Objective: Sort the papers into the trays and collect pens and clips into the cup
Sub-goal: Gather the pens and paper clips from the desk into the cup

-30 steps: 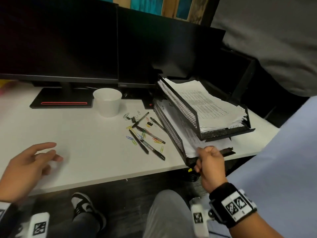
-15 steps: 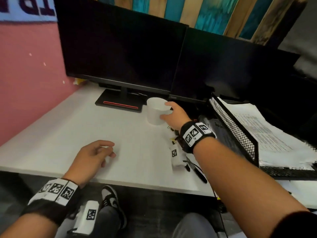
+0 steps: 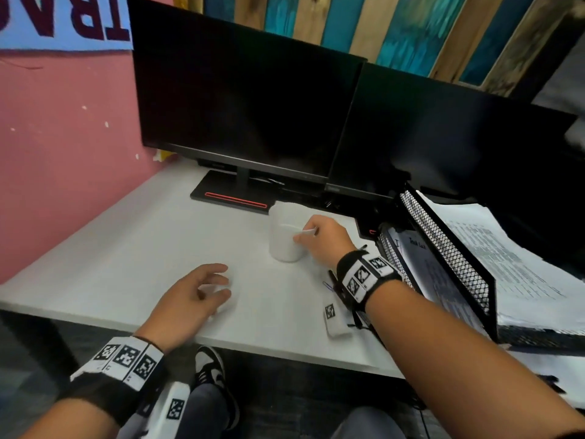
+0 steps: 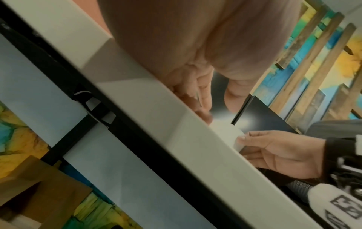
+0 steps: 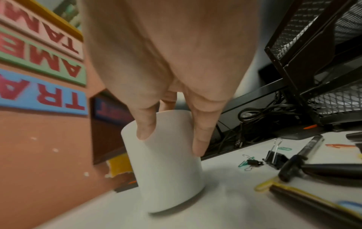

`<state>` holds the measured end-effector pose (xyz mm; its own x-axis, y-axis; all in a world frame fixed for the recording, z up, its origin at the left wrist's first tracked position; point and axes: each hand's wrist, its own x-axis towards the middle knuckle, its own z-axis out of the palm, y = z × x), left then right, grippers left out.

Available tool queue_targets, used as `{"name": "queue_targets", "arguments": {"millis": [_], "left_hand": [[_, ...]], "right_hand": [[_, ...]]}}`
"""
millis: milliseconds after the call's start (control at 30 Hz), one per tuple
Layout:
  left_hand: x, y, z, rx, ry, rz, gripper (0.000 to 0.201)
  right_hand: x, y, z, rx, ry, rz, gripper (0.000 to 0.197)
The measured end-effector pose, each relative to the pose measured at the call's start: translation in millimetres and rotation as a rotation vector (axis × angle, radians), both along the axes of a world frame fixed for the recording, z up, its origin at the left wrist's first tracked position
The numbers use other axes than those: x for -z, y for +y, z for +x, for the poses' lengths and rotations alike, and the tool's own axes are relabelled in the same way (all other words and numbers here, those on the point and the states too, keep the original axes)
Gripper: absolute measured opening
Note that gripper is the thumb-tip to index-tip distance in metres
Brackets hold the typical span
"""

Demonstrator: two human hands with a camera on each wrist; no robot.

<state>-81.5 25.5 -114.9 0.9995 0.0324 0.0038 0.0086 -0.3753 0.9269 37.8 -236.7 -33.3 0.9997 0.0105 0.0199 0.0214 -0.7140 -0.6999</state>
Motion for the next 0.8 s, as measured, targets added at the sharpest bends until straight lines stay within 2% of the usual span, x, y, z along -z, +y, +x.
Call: {"name": "queue_targets", "arguments": {"millis": [100, 233, 367, 467, 533, 600, 700, 800], "left_hand": [[-7.9, -7.9, -4.0, 0.006, 0.019, 0.083, 0.068], [-20.3, -22.0, -13.4, 0.067, -0.029, 0.03, 0.098], [-27.2, -30.3, -24.3, 0.127, -0.149, 0.009, 0.104], [-29.1, -30.4, -31.6, 0.079, -0.187, 0.022, 0.103], [-28.6, -28.7, -36.4, 0.037, -0.191, 0.043, 0.102], [-26.3, -24.9, -39.8, 0.017, -0.197, 0.045, 0.101], [-25.7, -19.6, -44.0, 0.008, -0.21, 0.023, 0.106], [-26.5, -17.4, -46.1, 0.001, -0.221, 0.022, 0.107]], "right_hand": [[-6.1, -3.2, -42.1, -0.109, -0.008, 0.025, 0.02], [-17.2, -0.5, -96.1, -0.321, 0.045, 0.11, 0.019], [-24.5, 0.2, -127.7, -0.476, 0.116, 0.185, 0.016], [-27.2, -16.2, -115.9, -0.406, 0.079, 0.276, 0.027], [-26.4, -34.7, -98.8, -0.235, -0.011, 0.13, 0.032], [-24.8, -51.2, -84.5, -0.113, -0.001, -0.18, 0.027], [-14.3, -59.4, -74.4, -0.132, 0.186, -0.568, 0.026], [0.4, -55.2, -71.0, -0.146, 0.249, -0.705, 0.028]]}}
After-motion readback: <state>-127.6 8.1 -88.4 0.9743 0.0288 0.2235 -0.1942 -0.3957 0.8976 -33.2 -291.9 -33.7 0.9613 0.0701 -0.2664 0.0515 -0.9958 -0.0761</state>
